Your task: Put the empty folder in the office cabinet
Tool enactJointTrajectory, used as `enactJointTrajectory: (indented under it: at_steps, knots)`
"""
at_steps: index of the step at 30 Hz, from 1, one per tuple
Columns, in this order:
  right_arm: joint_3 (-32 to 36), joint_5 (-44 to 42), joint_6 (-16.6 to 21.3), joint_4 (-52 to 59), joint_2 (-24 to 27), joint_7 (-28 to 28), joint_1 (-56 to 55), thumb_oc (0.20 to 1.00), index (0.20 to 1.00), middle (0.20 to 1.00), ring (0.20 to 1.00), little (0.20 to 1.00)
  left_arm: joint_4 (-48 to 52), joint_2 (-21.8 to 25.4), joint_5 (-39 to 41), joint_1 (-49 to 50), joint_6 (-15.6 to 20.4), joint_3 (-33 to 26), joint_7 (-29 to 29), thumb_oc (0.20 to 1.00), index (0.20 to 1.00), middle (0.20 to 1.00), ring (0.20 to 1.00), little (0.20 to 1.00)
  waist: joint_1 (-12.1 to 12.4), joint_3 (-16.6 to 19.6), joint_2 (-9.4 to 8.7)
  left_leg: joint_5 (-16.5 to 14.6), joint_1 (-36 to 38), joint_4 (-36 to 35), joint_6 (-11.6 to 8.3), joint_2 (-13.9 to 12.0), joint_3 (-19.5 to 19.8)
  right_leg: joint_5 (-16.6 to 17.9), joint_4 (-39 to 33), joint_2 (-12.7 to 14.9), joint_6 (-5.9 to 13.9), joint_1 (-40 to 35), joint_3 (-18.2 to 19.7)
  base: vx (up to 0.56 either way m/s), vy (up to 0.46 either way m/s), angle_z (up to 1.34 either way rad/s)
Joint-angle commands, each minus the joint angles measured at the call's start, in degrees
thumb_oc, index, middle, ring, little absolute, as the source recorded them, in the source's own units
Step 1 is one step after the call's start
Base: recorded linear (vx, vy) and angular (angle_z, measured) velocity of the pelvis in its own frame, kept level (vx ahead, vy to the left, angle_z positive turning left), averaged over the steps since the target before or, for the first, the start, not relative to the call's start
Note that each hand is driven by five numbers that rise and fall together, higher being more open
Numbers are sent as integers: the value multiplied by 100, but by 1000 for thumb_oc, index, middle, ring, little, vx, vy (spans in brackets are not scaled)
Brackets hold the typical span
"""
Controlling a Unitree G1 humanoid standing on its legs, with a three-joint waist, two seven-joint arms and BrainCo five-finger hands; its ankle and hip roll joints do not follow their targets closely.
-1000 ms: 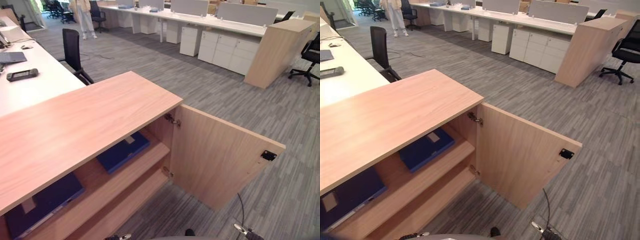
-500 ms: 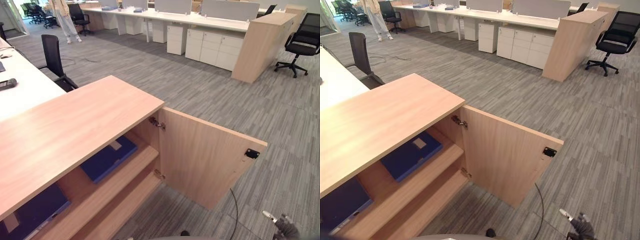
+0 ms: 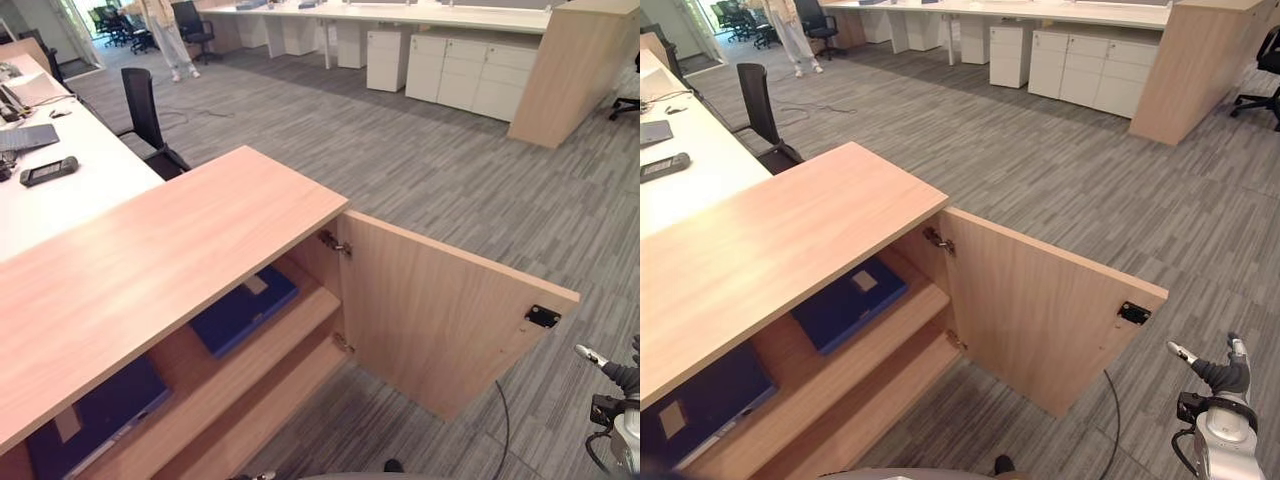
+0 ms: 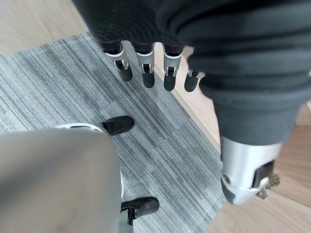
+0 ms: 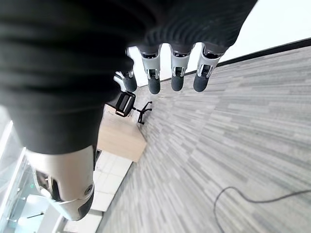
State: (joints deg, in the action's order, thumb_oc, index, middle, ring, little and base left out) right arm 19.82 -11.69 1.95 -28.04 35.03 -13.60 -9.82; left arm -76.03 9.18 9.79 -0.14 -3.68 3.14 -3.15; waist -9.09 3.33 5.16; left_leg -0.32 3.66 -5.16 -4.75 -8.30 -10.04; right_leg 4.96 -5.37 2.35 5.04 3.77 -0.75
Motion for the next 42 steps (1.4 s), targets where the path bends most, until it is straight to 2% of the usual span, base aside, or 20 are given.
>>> enactJointTrajectory:
  at_steps: [1, 13, 20, 29, 33, 34, 35, 36, 39, 40, 41, 42]
  knots:
    - [-151, 165, 367, 121, -11, 46, 140, 1000, 1000, 1000, 1000, 1000, -383, 308, -130, -152, 119, -90, 59, 1000, 1000, 1000, 1000, 1000, -4, 163, -591, -140, 5, 16, -97, 57, 165, -537, 113, 19, 336, 1, 26, 0, 0, 0]
    - [-789, 4, 514, 798, -87, 630, 375, 1000, 1000, 1000, 1000, 1000, -408, 300, -219, -95, 166, -95, 10, 1000, 1000, 1000, 1000, 1000, 128, 185, -612, -115, -17, 16, -78, 123, 251, -533, 96, 57, 322, -66, -52, -9, 1, 3]
    - [-1120, -146, 508, 703, 115, 1082, 528, 1000, 1000, 1000, 1000, 1000, -347, 293, -187, -46, 194, -18, -114, 1000, 1000, 1000, 1000, 1000, 211, 197, -606, -92, -34, 16, -69, 147, 309, -521, 94, 62, 321, -82, -102, -9, 2, 4]
    - [-1375, -342, 589, 532, 233, 1205, 972, 1000, 1000, 1000, 1000, 1000, -358, 272, -198, -43, 211, 130, -180, 1000, 1000, 1000, 1000, 1000, 299, 226, -601, -90, -13, 16, -59, 160, 331, -523, 85, 57, 317, -119, -117, 0, 0, 0]
    - [-1649, -1289, 742, 673, -89, 1587, 1214, 1000, 1000, 1000, 1000, 1000, -296, 182, -124, -72, 204, 251, -244, 1000, 1000, 1000, 1000, 1000, 358, 220, -589, -69, -6, 16, -53, 158, 357, -527, 93, 40, 306, -129, -121, 0, 0, 0]
    - [-1650, -1294, 741, 674, -89, 1590, 1213, 1000, 1000, 1000, 1000, 1000, -296, 184, -124, -71, 204, 250, -245, 1000, 1000, 1000, 1000, 1000, 357, 220, -591, -70, -4, 16, -53, 158, 357, -528, 93, 40, 306, -131, -121, 0, 0, 0]
    - [-1749, -1673, 808, 802, -292, 1741, 1234, 1000, 1000, 1000, 1000, 1000, -285, 159, -93, -72, 209, 266, -266, 1000, 1000, 1000, 1000, 1000, 368, 221, -591, -74, 3, 16, -52, 153, 358, -528, 94, 37, 306, -138, -125, 0, 0, 0]
    - [-1749, -1676, 807, 804, -294, 1743, 1232, 1000, 1000, 1000, 1000, 1000, -285, 162, -93, -71, 209, 266, -266, 1000, 1000, 1000, 1000, 1000, 367, 222, -593, -75, 3, 16, -52, 153, 359, -528, 94, 37, 306, -138, -126, -10, 7, -3]
    - [-2036, -2355, 888, 1208, -740, 2076, 1211, 1000, 1000, 1000, 1000, 1000, -281, 118, -46, -87, 217, 275, -286, 1000, 1000, 1000, 1000, 1000, 383, 214, -588, -60, 1, 16, -56, 148, 361, -532, 103, 31, 302, -136, -136, -5, 3, -2]
    - [-2226, -2723, 890, 1468, -962, 2270, 1193, 1000, 1000, 1000, 1000, 1000, -307, 95, -33, -104, 219, 279, -273, 1000, 1000, 1000, 1000, 1000, 389, 210, -588, -51, 5, 16, -58, 142, 367, -531, 111, 28, 301, -132, -135, -15, 1, -8]
    - [-2697, -3276, 812, 1942, -1269, 2658, 1135, 1000, 1000, 1000, 1000, 1000, -321, 56, -32, -137, 243, 297, -282, 1000, 1000, 1000, 1000, 1000, 407, 190, -596, -32, -5, 16, -69, 133, 367, -527, 120, 20, 291, -116, -141, -11, 0, -10]
    - [-2701, -3278, 809, 1948, -1270, 2658, 1130, 1000, 1000, 1000, 1000, 1000, -321, 59, -32, -132, 243, 293, -283, 1000, 1000, 1000, 1000, 1000, 401, 192, -598, -34, -3, 16, -69, 132, 368, -529, 121, 20, 290, -118, -142, -15, 3, -14]
